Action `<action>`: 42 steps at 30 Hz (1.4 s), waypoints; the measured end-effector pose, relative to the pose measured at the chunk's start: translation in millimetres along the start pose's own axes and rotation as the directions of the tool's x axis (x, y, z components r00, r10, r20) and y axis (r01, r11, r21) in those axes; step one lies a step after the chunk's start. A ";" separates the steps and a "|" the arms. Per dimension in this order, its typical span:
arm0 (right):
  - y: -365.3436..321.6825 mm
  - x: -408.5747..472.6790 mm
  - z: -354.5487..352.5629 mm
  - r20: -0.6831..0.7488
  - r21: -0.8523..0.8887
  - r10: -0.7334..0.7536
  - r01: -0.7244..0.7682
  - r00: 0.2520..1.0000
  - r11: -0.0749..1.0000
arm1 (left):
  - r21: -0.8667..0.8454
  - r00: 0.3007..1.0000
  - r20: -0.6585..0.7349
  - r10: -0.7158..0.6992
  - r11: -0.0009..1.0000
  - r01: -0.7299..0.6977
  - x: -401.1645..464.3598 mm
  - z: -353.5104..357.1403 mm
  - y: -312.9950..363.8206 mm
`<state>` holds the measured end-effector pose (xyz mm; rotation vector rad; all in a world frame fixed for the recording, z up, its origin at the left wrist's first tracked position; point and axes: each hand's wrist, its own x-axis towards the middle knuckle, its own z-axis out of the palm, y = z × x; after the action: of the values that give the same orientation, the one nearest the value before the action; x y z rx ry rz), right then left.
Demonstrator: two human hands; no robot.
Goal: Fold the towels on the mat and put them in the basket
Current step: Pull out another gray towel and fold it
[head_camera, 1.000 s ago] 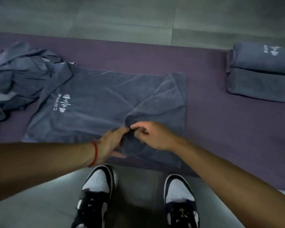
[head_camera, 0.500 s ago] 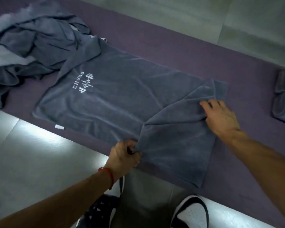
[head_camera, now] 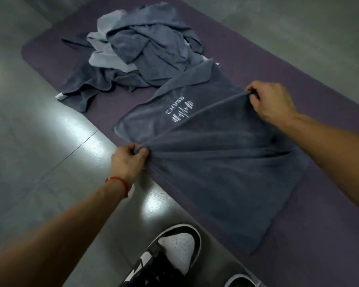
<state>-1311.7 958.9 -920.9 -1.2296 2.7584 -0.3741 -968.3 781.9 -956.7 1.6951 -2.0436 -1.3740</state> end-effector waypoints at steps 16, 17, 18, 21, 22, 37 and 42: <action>-60.0 114.8 77.5 0.143 0.557 0.221 -0.263 0.965 0.788 | 0.413 0.967 -0.018 0.253 0.883 -0.224 84.2 -43.4 -15.2; -61.1 114.6 77.2 0.156 0.603 0.238 -0.283 0.959 0.746 | 0.450 0.958 -0.007 0.286 0.857 -0.253 86.8 -42.7 -15.8; -62.4 114.0 75.9 0.172 0.636 0.245 -0.297 0.954 0.712 | 0.478 0.949 0.017 0.316 0.830 -0.285 89.8 -41.8 -16.1; -65.5 112.2 68.7 0.217 0.704 0.229 -0.315 0.949 0.636 | 0.480 0.936 0.056 0.347 0.813 -0.330 98.1 -41.8 -12.9; -66.5 111.5 65.5 0.230 0.724 0.228 -0.323 0.946 0.610 | 0.484 0.937 0.052 0.344 0.813 -0.325 99.5 -41.9 -10.8; -71.9 95.2 16.9 0.268 0.804 0.327 -0.398 0.906 0.441 | 0.496 0.818 0.017 0.575 0.705 -0.506 72.4 -51.4 -2.6; -41.4 44.3 -39.4 0.187 0.757 0.392 -0.386 0.901 0.527 | 0.456 0.691 -0.020 0.723 0.621 -0.638 24.1 -47.8 25.4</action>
<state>-1319.1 906.5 -871.6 -0.3535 2.2640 -1.3373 -964.8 734.4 -921.4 0.8679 -2.5674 -0.5050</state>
